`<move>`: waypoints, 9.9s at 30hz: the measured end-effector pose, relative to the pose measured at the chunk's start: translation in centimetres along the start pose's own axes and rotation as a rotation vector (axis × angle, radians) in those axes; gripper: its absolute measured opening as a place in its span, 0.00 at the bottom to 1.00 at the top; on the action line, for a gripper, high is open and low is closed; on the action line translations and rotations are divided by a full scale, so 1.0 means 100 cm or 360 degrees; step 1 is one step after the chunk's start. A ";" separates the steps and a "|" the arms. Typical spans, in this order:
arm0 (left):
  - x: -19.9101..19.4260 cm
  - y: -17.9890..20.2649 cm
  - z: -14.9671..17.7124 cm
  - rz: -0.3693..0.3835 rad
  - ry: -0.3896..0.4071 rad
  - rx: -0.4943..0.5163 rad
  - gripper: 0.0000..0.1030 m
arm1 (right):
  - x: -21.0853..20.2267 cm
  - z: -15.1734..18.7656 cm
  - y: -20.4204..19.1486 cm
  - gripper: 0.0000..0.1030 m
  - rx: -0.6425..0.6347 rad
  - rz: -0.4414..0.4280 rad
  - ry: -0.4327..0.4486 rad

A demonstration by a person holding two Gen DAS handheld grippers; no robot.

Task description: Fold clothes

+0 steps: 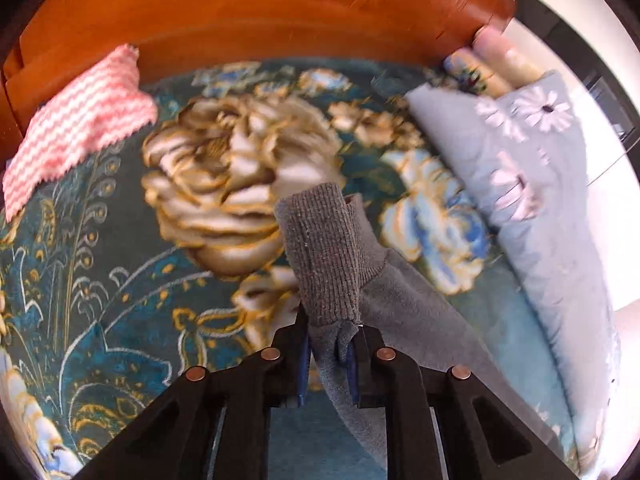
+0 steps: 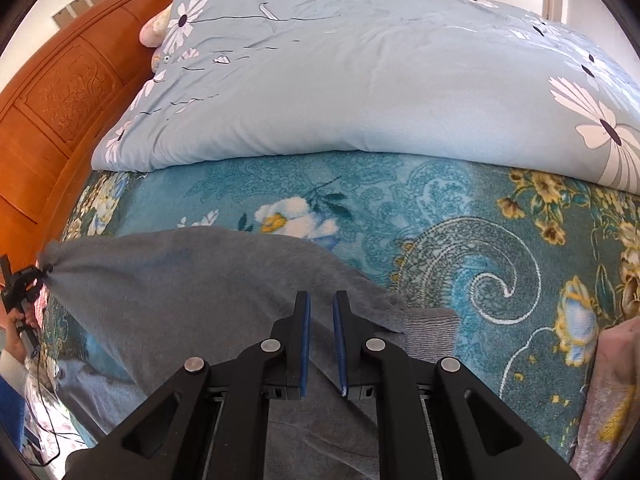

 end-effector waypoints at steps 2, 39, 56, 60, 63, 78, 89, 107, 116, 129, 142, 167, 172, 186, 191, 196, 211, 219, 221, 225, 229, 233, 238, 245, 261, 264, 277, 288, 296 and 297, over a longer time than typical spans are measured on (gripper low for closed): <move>0.006 -0.008 0.009 -0.0013 0.0004 -0.0031 0.15 | 0.005 -0.001 0.007 0.11 0.0047 -0.0022 -0.0017; -0.159 0.056 0.226 0.0767 -0.0051 -0.0514 0.60 | 0.029 0.028 0.065 0.44 0.0862 -0.0778 -0.0106; -0.181 0.036 0.226 0.0692 -0.0001 -0.0517 0.60 | 0.010 -0.012 0.102 0.09 0.0792 -0.0151 0.0090; -0.184 0.011 0.224 0.0599 0.0026 -0.0555 0.65 | 0.002 -0.006 0.083 0.15 0.0509 0.0082 0.0074; -0.183 -0.012 0.227 0.0493 0.0020 -0.0577 0.67 | -0.022 0.000 0.063 0.35 0.0283 0.0248 0.0154; -0.134 -0.118 0.228 0.0101 -0.0074 -0.0658 0.68 | -0.092 0.183 0.025 0.43 -0.0003 -0.0082 -0.0167; -0.117 -0.129 0.229 0.0016 -0.0122 -0.0571 0.24 | -0.068 0.252 0.055 0.43 0.0410 -0.0218 -0.0291; -0.212 -0.079 0.148 0.0281 0.0247 -0.0512 0.03 | -0.163 0.142 0.001 0.10 0.0344 -0.0546 0.0260; -0.229 -0.100 0.155 0.0153 0.0228 -0.0468 0.04 | -0.201 0.152 -0.012 0.10 0.0320 -0.0644 0.0282; -0.137 -0.043 0.075 -0.0181 -0.0071 -0.0527 0.04 | -0.119 0.048 -0.037 0.10 0.0347 -0.0572 0.0210; -0.005 0.043 -0.029 -0.0260 -0.0187 -0.0190 0.07 | -0.008 -0.038 -0.033 0.10 0.0429 -0.0329 0.0033; -0.006 -0.043 0.026 0.0397 0.0044 -0.0662 0.66 | -0.047 0.052 -0.021 0.77 0.0229 -0.0412 0.0022; 0.010 -0.031 0.021 0.0254 0.0051 -0.0521 0.65 | -0.038 0.092 0.008 0.77 0.0431 -0.0367 -0.0056; -0.054 -0.056 -0.021 0.0019 0.0246 -0.0393 0.11 | -0.004 0.099 0.052 0.77 0.0888 -0.0482 0.0033; -0.045 -0.069 -0.007 0.0021 0.0205 -0.0421 0.11 | 0.003 0.092 0.078 0.77 0.1239 -0.0598 0.0192; -0.038 -0.057 -0.010 0.0116 0.0179 -0.0367 0.12 | 0.007 0.079 0.074 0.79 0.1191 -0.0501 0.0216; -0.016 -0.044 -0.024 0.0165 0.0086 -0.0168 0.10 | -0.021 0.050 0.071 0.19 0.0895 -0.0258 0.0259; -0.002 -0.057 -0.007 0.0081 0.0068 -0.0096 0.55 | -0.006 0.072 0.084 0.20 0.0987 -0.0265 0.0171; 0.006 -0.060 0.000 0.0118 0.0024 -0.0142 0.56 | -0.006 0.071 0.083 0.20 0.0973 -0.0255 0.0171; 0.010 -0.064 0.005 0.0227 0.0083 -0.0283 0.56 | -0.006 0.074 0.081 0.21 0.1015 -0.0296 0.0175; 0.013 -0.055 0.003 0.0338 0.0094 -0.0343 0.46 | -0.005 0.078 0.080 0.21 0.1068 -0.0347 0.0180; 0.009 -0.048 0.001 0.0277 0.0138 -0.0340 0.14 | -0.005 0.082 0.079 0.25 0.1120 -0.0397 0.0184; -0.013 -0.043 -0.008 0.0272 0.0213 -0.0363 0.14 | -0.002 0.085 0.077 0.52 0.1176 -0.0439 0.0189; -0.030 -0.030 -0.017 0.0233 0.0219 -0.0331 0.13 | 0.008 0.082 0.072 0.58 0.1223 -0.0431 0.0194; -0.175 0.015 -0.050 0.0370 0.0516 -0.0091 0.13 | -0.082 -0.004 0.027 0.15 0.0835 -0.0751 0.0443; -0.187 -0.009 -0.029 0.0297 0.0523 -0.0057 0.13 | -0.081 0.018 0.041 0.15 0.0801 -0.0753 0.0413; -0.134 -0.075 0.068 -0.0014 0.0281 -0.0264 0.13 | -0.020 0.103 0.071 0.18 0.0909 -0.0562 0.0075; -0.185 0.160 0.127 0.0116 0.0392 0.0721 0.13 | -0.043 0.137 0.078 0.53 0.0770 -0.0064 -0.0075; -0.124 0.267 0.229 0.0242 0.0046 0.1113 0.13 | -0.075 0.146 0.039 0.53 0.0388 -0.0074 -0.0032; -0.120 0.276 0.237 0.0257 0.0014 0.1139 0.13 | -0.076 0.147 0.035 0.53 0.0364 -0.0077 -0.0029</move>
Point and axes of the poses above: each gripper's, at about its wrist camera, not at the fingertips, and x roughly the way its jaws point, y to its right, z to its underside, the point moved 9 cm from there along x, roughly the way its jaws point, and after that the axes turned 5 degrees about x, right-handed, at the moved point
